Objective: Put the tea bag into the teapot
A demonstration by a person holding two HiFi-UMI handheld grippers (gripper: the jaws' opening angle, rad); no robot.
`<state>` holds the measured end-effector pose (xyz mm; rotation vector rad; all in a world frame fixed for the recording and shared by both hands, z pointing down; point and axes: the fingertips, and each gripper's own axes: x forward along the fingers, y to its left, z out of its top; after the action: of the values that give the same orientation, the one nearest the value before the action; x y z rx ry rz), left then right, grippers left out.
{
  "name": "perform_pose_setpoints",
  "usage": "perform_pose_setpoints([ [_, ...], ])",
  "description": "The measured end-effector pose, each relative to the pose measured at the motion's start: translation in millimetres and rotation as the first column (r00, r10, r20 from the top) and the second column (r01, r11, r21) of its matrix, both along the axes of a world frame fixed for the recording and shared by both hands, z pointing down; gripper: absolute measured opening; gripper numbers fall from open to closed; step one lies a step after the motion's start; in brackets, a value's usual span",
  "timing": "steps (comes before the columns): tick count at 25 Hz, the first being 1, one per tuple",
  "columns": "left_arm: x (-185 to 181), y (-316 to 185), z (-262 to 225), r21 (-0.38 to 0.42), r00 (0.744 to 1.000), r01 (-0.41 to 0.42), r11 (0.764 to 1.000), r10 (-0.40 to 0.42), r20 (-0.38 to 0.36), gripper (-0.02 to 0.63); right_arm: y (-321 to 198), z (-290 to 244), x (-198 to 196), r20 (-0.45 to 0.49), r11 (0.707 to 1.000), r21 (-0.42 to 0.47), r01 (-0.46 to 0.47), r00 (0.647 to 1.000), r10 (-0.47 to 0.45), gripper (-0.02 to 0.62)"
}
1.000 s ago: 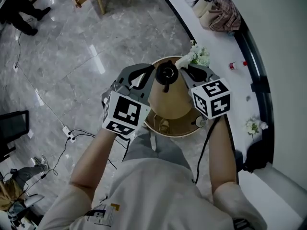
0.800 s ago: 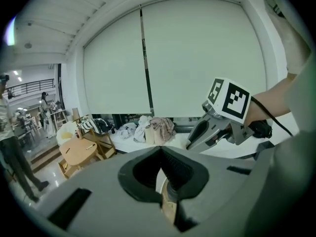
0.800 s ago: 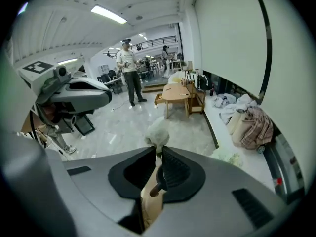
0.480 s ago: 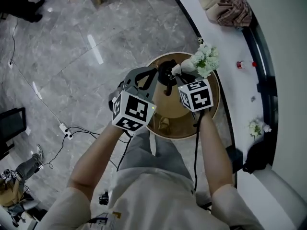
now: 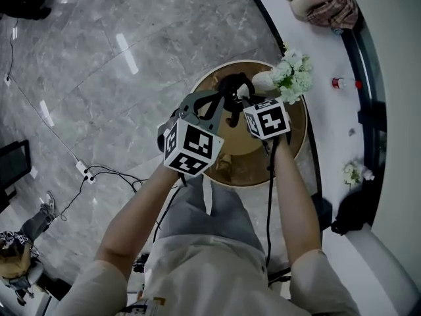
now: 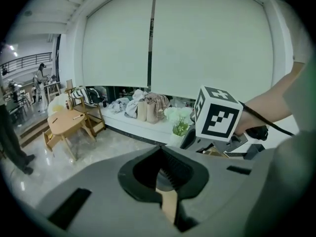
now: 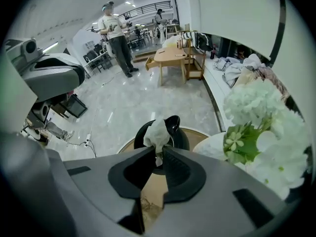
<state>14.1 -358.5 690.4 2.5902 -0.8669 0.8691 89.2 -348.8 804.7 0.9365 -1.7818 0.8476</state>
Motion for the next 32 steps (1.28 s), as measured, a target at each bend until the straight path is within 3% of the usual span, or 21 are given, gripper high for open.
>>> perform_pose_setpoints([
  [5,9,11,24,-0.038,1.0,-0.008,0.999,0.008,0.005,0.008,3,25,-2,0.0,0.999,-0.03,0.016,1.0,-0.016,0.086],
  [16,-3,8,25,-0.054,1.0,0.01,0.998,-0.009,0.018,0.008,4,14,-7,0.038,1.0,-0.01,-0.002,0.999,0.003,0.086],
  [27,-4,6,-28,0.002,1.0,0.019,1.0,-0.019,-0.001,0.008,-15,-65,-4,0.075,0.991,0.125,-0.05,0.996,0.041,0.034],
  [32,3,6,-83,0.038,0.997,0.023,0.999,-0.02,-0.078,0.008,-17,-122,-2,0.094,0.978,0.202,-0.044,0.995,0.025,0.032],
])
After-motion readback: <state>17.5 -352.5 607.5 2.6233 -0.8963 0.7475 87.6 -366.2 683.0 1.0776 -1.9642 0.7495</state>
